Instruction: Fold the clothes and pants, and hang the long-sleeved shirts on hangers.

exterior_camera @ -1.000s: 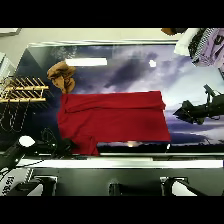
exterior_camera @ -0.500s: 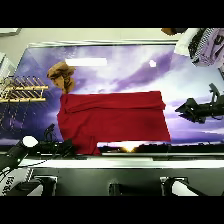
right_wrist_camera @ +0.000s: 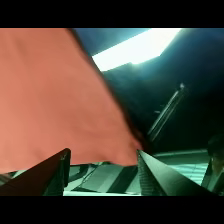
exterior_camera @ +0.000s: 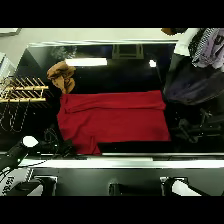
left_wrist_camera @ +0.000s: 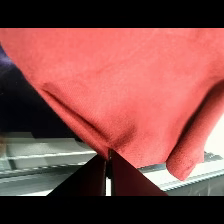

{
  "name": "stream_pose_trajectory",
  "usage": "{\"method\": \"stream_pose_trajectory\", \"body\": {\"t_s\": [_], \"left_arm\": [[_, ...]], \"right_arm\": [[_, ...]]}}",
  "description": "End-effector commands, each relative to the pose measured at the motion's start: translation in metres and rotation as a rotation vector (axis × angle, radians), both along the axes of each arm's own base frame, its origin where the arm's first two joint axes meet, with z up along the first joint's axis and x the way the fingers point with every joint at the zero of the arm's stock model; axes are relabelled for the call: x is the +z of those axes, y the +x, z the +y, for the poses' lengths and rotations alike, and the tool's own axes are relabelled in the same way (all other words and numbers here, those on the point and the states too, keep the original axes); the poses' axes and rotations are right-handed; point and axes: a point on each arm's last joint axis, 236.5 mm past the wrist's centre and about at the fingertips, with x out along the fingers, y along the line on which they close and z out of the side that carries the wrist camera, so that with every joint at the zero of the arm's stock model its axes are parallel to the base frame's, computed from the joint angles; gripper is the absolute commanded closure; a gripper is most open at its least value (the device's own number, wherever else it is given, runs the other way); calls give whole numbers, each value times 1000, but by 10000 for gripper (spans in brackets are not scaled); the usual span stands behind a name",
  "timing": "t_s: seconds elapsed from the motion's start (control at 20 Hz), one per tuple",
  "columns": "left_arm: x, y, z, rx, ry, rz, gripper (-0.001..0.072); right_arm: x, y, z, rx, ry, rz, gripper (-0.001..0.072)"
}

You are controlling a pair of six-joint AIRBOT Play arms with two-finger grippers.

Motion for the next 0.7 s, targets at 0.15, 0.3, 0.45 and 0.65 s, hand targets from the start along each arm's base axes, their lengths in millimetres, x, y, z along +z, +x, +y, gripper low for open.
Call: {"method": "stream_pose_trajectory", "body": {"t_s": [0.15, 0.3, 0.45, 0.65], "left_arm": [[0, 0, 0, -1, 0, -1, 692], [0, 0, 0, -1, 0, -1, 692], [0, 0, 0, -1, 0, -1, 692], [3, 1, 0, -8, -1, -1, 693]], "right_arm": [[-29, -16, 1, -9, -28, 22, 233], [-32, -20, 7, -5, 1, 44, 233], [-39, -24, 21, 17, 56, 84, 235], [-42, -22, 45, 110, 47, 91, 594]]}}
